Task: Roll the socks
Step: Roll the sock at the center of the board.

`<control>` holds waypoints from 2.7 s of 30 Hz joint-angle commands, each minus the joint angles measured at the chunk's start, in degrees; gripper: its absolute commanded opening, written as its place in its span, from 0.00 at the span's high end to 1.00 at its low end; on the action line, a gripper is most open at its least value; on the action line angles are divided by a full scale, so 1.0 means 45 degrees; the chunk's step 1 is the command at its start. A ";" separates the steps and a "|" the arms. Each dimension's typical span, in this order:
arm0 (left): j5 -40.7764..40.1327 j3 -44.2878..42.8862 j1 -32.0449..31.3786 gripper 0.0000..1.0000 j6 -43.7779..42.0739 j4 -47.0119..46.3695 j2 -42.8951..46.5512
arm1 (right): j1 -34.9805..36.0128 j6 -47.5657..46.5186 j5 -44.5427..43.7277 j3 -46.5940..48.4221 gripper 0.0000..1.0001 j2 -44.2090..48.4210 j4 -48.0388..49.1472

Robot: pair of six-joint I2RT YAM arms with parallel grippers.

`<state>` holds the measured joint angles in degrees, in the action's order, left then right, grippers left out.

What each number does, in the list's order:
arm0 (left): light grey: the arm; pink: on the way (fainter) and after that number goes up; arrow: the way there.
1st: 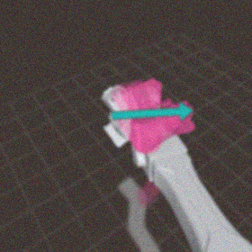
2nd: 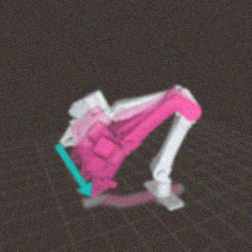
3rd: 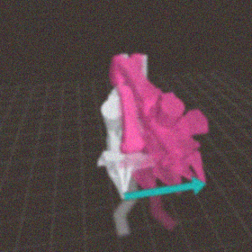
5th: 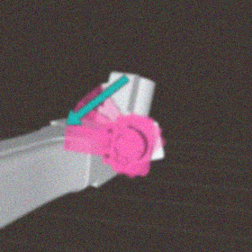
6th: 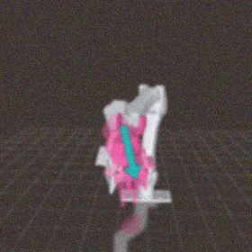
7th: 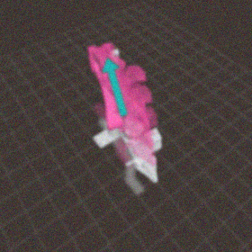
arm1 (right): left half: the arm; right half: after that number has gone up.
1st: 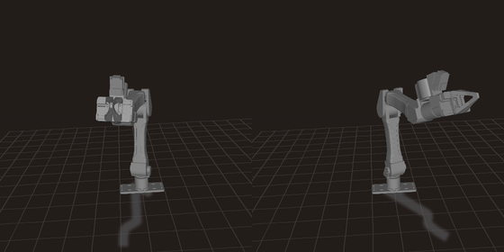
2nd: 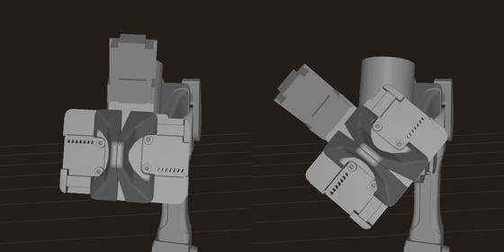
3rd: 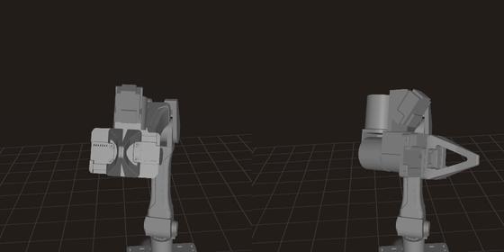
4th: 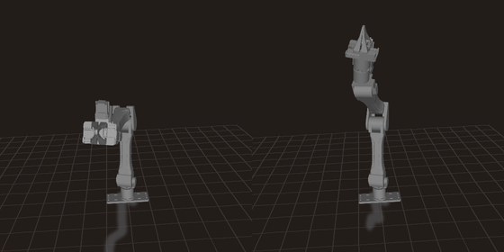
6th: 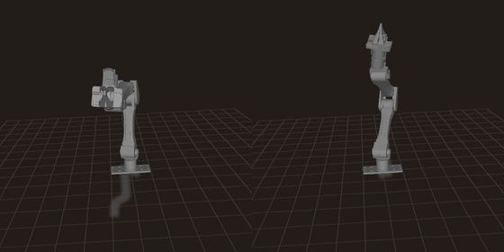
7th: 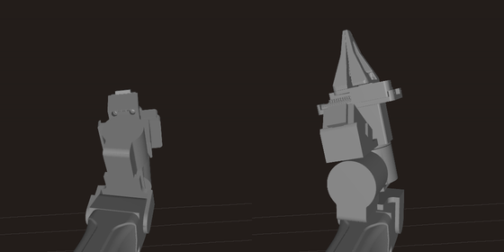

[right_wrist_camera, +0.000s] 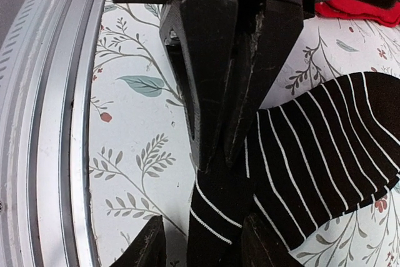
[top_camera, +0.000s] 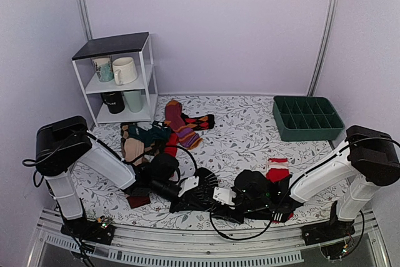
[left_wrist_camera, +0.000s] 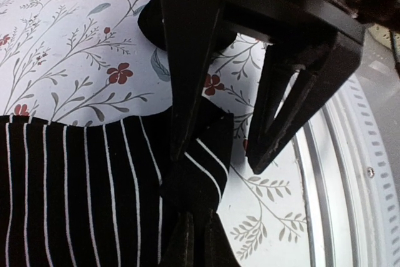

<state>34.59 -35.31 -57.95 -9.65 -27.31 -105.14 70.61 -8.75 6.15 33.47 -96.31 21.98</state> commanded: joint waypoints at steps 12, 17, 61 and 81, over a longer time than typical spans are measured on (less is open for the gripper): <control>-0.0833 0.0231 0.0104 0.95 -0.0081 0.0485 -0.0226 | 0.0032 0.1560 -0.0473 0.0532 0.95 -0.1046 -0.1787; -0.2489 0.1224 0.0035 0.84 -0.0053 -0.1027 0.1054 | -0.0242 0.2434 0.0401 0.0968 0.97 -0.1010 -0.3050; -0.4622 0.1064 -0.1488 0.87 -0.2507 -0.1371 0.0686 | -0.3506 0.4019 0.6680 0.2724 0.96 -0.4099 -0.6266; -0.1925 0.0105 -0.0915 1.00 -0.0381 0.1647 0.0233 | -0.3370 0.3862 0.3886 0.0296 0.64 0.1377 -0.1145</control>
<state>20.93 -35.24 -63.24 -14.39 -26.57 -102.08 55.07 9.85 33.19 40.91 -99.79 9.23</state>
